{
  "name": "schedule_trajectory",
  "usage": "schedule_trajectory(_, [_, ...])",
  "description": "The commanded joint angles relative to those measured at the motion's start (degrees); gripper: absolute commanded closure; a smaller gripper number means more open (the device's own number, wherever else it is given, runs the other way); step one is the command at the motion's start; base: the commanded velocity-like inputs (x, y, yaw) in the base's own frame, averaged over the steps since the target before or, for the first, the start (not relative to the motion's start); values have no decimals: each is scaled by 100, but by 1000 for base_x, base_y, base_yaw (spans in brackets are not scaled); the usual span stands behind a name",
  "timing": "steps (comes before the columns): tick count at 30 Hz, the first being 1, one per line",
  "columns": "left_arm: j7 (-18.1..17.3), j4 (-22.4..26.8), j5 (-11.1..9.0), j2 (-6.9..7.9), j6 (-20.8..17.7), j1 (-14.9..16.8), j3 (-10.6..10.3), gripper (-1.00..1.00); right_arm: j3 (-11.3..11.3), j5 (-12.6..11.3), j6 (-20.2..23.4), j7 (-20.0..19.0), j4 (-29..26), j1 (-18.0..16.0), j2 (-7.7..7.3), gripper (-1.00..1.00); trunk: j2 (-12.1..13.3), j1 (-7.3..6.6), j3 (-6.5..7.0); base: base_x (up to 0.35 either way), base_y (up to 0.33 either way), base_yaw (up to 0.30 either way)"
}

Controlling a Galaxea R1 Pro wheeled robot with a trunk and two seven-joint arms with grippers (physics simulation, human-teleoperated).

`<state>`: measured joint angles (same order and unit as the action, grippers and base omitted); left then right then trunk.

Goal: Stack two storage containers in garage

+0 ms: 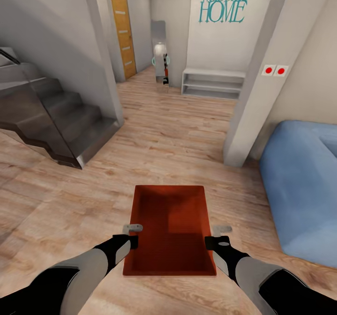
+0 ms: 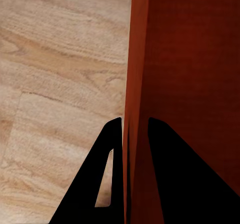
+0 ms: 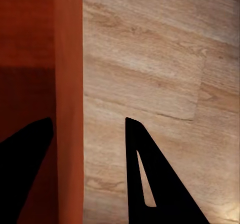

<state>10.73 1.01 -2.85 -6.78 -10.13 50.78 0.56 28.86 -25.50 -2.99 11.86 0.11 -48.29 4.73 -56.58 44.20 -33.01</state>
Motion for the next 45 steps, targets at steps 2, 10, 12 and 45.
schedule_trajectory(2, [35, 10, -14, 0, -32, -3, -100, 100, 40, -66, -26, 27, 7, -5, 1, 100, -3, 4, -5, 322, 0, 0])
schedule_trajectory(10, [36, 8, -15, 1, -33, -4, -99, 100, 40, -61, -26, 27, 7, -5, 1, 100, -3, 4, -5, 322, 0, 0])
schedule_trajectory(12, [35, 9, -14, 1, -33, -2, -100, 100, 40, -61, -26, 27, 7, -5, 1, 100, -3, 4, -5, 322, 0, 0])
schedule_trajectory(45, [37, 9, -14, -3, -33, 1, -99, 100, 40, -60, -26, 27, 7, -5, 1, 100, -3, 4, -5, 322, 0, 0])
